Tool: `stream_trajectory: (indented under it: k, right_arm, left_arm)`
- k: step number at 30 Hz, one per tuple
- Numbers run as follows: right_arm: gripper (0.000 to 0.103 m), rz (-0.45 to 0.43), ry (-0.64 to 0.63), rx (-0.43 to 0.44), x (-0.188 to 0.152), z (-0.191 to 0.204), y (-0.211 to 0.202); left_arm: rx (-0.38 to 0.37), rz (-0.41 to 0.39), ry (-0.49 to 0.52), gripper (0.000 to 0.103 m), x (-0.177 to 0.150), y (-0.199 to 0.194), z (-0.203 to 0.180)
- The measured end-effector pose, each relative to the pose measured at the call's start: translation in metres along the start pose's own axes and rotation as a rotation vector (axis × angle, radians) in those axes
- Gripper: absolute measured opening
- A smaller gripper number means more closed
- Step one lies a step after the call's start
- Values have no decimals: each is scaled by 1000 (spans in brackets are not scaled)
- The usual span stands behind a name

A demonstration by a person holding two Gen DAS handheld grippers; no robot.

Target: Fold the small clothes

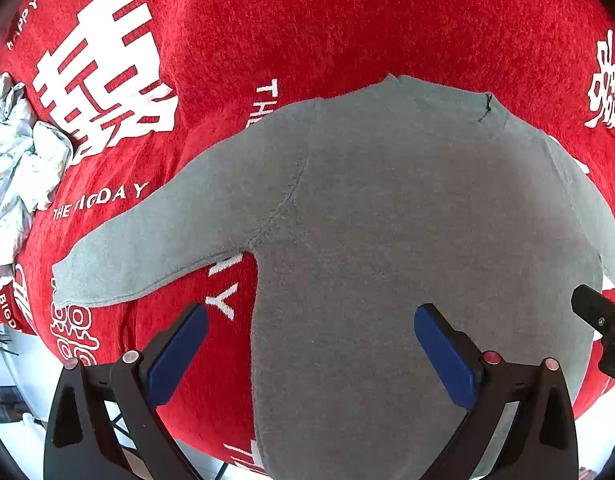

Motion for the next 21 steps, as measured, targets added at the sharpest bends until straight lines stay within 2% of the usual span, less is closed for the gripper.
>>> stream_trajectory:
  k: [21]
  right_arm:
    - [103, 22, -9, -5, -1, 1, 2]
  left_arm:
    - [10, -4, 2, 103, -3, 2, 6]
Point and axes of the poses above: each gripper's, at about its wrist camera, not at the fingertips, and y roughly the way its jaws point, z to its left, x to its top, the point moved 10 cm from there along y, roughly the way its jaws point, and after that the axes turned 3 degrees about y, right-handed, at the moved point
